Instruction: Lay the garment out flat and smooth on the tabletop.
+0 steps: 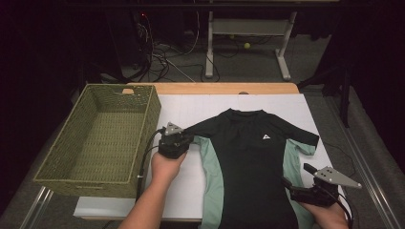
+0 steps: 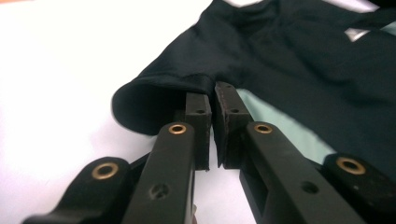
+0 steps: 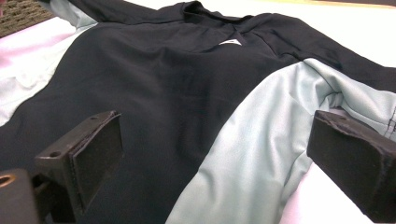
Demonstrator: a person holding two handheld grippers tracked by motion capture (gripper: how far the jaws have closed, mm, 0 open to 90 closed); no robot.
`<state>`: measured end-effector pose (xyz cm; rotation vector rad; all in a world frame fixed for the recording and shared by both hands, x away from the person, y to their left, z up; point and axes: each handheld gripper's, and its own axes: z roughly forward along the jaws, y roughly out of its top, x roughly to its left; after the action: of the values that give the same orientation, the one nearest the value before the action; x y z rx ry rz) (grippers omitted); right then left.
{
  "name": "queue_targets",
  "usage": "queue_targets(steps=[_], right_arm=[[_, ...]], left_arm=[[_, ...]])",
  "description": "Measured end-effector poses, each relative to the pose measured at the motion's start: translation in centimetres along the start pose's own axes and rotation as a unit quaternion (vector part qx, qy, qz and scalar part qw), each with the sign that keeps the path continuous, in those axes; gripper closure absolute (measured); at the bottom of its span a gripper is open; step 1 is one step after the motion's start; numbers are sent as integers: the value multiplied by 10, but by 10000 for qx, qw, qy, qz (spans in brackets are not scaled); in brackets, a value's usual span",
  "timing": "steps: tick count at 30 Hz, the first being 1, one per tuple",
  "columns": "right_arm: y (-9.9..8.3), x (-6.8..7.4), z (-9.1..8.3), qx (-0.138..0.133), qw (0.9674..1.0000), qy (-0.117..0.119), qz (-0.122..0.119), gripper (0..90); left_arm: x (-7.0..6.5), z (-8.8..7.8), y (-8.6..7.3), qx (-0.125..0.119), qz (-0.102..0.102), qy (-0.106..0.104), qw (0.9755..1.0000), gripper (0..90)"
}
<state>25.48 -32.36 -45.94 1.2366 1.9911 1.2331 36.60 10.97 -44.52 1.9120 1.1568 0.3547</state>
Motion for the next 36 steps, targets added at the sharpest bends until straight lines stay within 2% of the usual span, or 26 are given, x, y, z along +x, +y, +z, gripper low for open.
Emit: queue_targets(steps=[3,5,7,11,13,15,17,19,21,23,25,27,29,31,33,36], right_arm=[[0,1,0,-1,10000,9,-31,41],[0,2,1,17,10000,13,-25,42],[0,3,2,20,10000,10,-55,41],[1,5,2,15,10000,19,-95,41],[1,5,2,16,10000,26,-89,41],[1,5,2,19,9999,23,-101,41],[1,5,2,20,9999,23,-103,41],[1,5,2,26,9999,25,-100,43],[0,5,1,33,9999,26,-106,44],[0,5,1,35,9999,29,-105,45],[0,5,2,40,9999,33,-107,47],[0,5,2,46,9999,41,-107,49],[0,5,2,46,9999,48,-110,51],[0,6,2,46,9999,34,-96,52],[1,6,2,39,10000,21,-76,52],[1,7,2,33,10000,31,-80,53]], left_arm=[[2,2,-6,185,-16,165,9997,797],[4,2,-10,270,-123,107,9995,772],[3,1,-12,262,-145,99,9995,738],[-1,-3,-15,172,-20,176,9997,634],[-1,0,-18,288,26,208,9994,633],[-1,6,-21,441,85,136,9989,616],[-2,14,-25,643,256,266,9972,576],[-4,20,-27,799,402,309,9955,481],[-6,25,-29,863,541,326,9943,472],[-7,27,-29,832,545,344,9944,437],[-6,28,-28,810,512,381,9947,462],[-5,29,-26,787,542,383,9947,594],[-2,27,-26,707,479,213,9961,707],[-1,22,-23,541,471,258,9971,799],[2,14,-19,405,388,281,9980,828],[4,3,-13,318,394,351,9981,837]])
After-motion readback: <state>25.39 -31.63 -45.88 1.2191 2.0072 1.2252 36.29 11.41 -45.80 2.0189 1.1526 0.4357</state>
